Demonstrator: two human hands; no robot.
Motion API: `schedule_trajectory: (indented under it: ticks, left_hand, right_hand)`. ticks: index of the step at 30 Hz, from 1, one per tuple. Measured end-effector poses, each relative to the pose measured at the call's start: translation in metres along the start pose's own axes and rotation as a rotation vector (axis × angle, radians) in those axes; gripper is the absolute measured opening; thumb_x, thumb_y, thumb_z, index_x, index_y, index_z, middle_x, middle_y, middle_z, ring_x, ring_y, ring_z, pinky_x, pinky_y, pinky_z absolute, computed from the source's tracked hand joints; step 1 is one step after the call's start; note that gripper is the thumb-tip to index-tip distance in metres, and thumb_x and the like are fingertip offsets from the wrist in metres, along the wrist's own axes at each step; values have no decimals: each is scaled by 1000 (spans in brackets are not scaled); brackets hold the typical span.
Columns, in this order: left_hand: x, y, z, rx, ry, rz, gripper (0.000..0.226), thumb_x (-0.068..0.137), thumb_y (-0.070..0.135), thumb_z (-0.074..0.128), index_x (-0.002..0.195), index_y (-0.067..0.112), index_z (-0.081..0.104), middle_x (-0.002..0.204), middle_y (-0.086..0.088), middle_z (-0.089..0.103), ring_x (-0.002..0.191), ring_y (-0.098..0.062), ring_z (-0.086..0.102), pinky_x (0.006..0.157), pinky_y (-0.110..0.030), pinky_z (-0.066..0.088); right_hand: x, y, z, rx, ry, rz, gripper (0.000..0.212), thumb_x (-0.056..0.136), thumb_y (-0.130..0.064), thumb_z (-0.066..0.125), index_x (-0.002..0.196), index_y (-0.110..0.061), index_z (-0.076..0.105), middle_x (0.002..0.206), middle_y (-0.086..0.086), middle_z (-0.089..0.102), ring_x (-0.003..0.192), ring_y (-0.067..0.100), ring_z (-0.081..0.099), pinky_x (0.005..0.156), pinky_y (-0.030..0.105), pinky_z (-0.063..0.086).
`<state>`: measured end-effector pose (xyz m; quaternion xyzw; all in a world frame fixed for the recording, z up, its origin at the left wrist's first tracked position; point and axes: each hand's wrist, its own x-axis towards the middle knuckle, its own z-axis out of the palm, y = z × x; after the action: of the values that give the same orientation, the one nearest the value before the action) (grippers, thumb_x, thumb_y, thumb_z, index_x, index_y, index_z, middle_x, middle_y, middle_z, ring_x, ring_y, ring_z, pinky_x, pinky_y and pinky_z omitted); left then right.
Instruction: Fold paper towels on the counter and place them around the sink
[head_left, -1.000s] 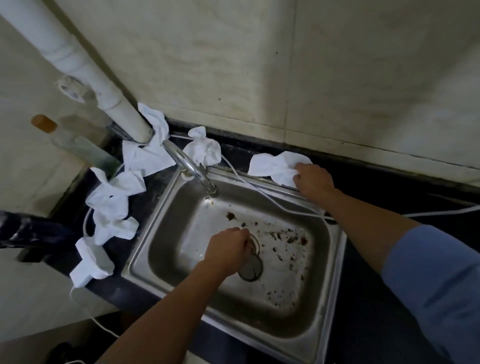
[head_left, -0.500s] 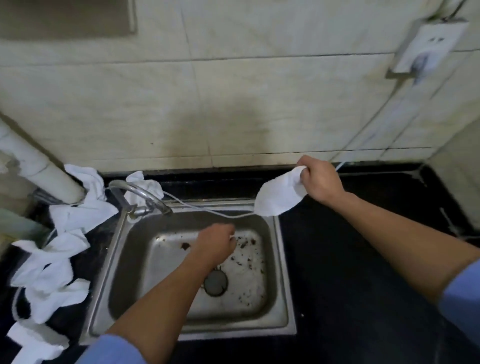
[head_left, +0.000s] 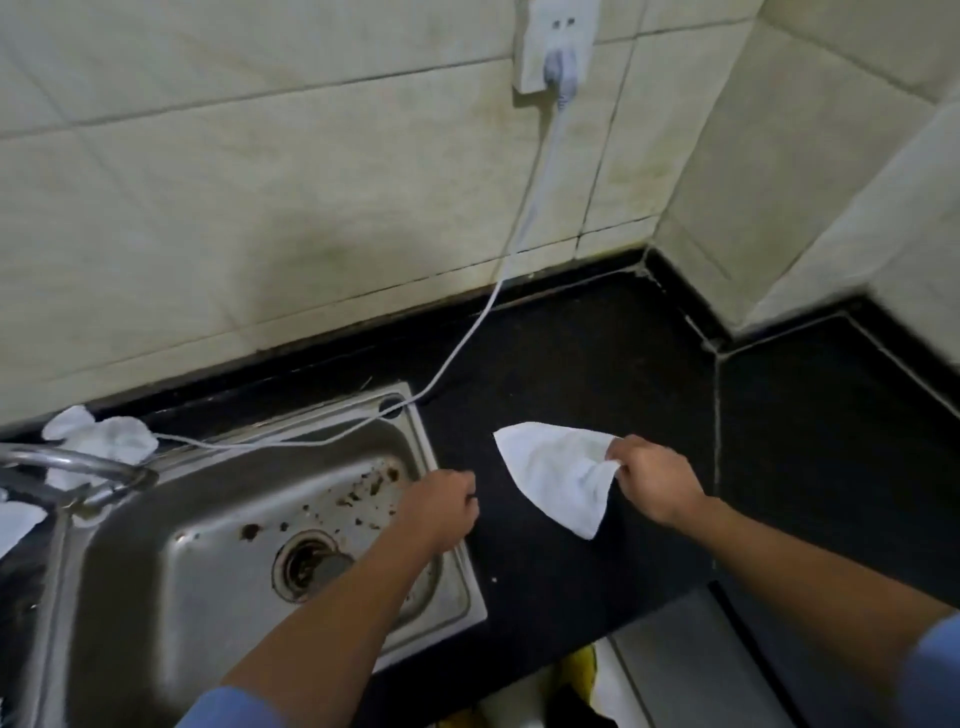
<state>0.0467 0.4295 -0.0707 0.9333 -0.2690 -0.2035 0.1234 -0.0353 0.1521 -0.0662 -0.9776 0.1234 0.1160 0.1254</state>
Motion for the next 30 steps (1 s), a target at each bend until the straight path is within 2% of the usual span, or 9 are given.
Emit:
schedule_trajectory:
  ticks: [4,6,8,11,14,18,22,27,30]
  left_hand:
    - [12,33,28,21,-71,-17,16,90,28,48,96,19,60,100,-3,64,95,-23,59,74,-34,45]
    - [16,46,38,4,-96,-58,15,90,29,49,97,20,60,103,-2,65,98,-22,59,73,-31,42]
    - [19,59,45,-20,-105,-103,16,89,28,50,98,21,62,106,-1,65,99,-22,60,73,-30,41]
    - [25,73,55,-44,-84,-159,20,89,28,50,102,21,62,107,-2,61,98,-22,59,76,-31,44]
    - [28,81,69,-41,-53,-185,22,91,29,48,105,17,59,108,-3,53,99,-22,55,80,-36,50]
    - [28,102,92,13,-12,-133,27,92,24,46,116,15,57,117,-3,48,109,-22,47,80,-34,47]
    - [25,109,108,101,-19,-44,27,91,26,44,113,16,57,119,-5,47,111,-25,44,83,-34,39]
    - [31,98,110,130,-7,10,24,91,24,45,110,16,57,127,-7,43,119,-25,40,89,-35,37]
    - [33,93,109,128,5,46,21,88,21,48,105,14,58,121,-7,46,114,-26,44,88,-35,39]
  right_hand:
    - [-23,32,42,-110,-312,-78,32,92,-27,46,123,-25,55,125,2,52,110,26,58,89,36,47]
    - [-29,43,48,-89,-439,-143,43,89,-36,51,131,-29,49,131,1,48,115,25,54,92,34,45]
    - [-26,52,38,-38,-532,-165,52,84,-53,57,132,-35,48,125,-2,49,112,21,53,89,33,42]
    - [-1,68,16,93,-384,-130,43,81,-63,56,112,-34,62,103,-7,58,93,14,57,78,31,46]
    - [34,77,12,126,-102,-18,32,90,-48,53,115,-29,59,110,0,59,95,21,61,77,33,49]
    - [60,71,32,110,-188,48,43,92,-37,53,132,-24,44,126,6,46,102,31,60,82,39,48]
    - [77,67,42,76,-168,-45,18,93,-23,49,107,-18,59,114,9,55,94,30,61,80,38,49]
    - [120,86,12,71,-8,62,19,93,-15,49,105,-16,63,113,12,52,94,36,60,82,39,48]
    - [134,97,10,24,-47,95,21,91,-9,50,107,-14,62,118,13,50,94,35,60,84,40,50]
